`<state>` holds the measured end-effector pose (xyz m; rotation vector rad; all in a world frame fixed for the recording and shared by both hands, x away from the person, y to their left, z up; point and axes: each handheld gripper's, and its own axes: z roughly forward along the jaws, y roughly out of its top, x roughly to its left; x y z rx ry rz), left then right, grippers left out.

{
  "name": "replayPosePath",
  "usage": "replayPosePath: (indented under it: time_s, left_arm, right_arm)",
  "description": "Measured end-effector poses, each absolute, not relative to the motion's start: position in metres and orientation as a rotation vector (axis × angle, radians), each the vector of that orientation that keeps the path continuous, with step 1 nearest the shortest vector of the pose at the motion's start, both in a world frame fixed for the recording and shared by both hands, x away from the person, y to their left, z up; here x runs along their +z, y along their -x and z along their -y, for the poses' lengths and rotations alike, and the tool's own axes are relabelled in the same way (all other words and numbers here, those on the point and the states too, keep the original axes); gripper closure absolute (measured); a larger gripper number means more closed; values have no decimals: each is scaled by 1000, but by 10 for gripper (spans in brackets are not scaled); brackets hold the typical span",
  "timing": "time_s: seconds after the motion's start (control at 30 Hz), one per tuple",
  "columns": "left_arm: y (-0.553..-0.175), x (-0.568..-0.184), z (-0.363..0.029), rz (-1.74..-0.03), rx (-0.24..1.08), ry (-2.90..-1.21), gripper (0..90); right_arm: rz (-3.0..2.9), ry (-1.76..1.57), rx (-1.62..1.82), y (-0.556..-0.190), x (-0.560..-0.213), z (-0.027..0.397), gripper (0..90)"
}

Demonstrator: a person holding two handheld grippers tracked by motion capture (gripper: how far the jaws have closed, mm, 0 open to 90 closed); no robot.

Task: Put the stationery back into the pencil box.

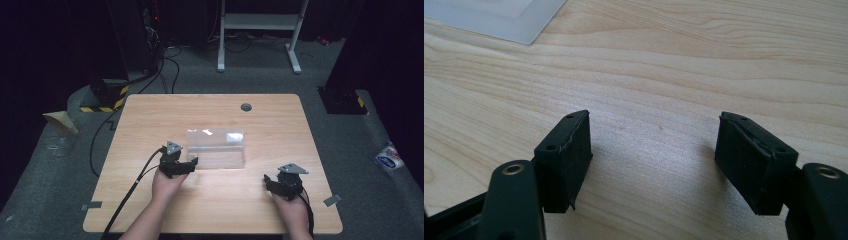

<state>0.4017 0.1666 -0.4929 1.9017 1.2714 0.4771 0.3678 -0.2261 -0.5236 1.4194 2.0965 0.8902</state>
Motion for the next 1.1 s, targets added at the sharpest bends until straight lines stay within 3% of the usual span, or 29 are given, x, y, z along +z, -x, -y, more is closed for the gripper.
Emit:
replayPosePath:
  time_s: [0.17, 0.47, 0.77, 0.9, 1.1]
  left_arm:
    - [-395, -496, -182, -1256, 455, -1901, 153]
    - [-378, -511, -224, -1291, 549, -1949, 127]
    - [-352, -526, -273, -1322, 559, -2032, 130]
    - [-335, -526, -292, -1258, 533, -2069, 142]
    - [-321, -530, -304, -1255, 546, -2016, 151]
  right_arm:
    - [-2096, -1418, 886, -368, -524, 226, 305]
    - [-2089, -1428, 886, -367, -524, 226, 307]
    - [-2087, -1425, 885, -367, -524, 226, 308]
    - [-2087, -1425, 884, -367, -524, 226, 308]
    - [-2082, -1428, 882, -366, -524, 226, 300]
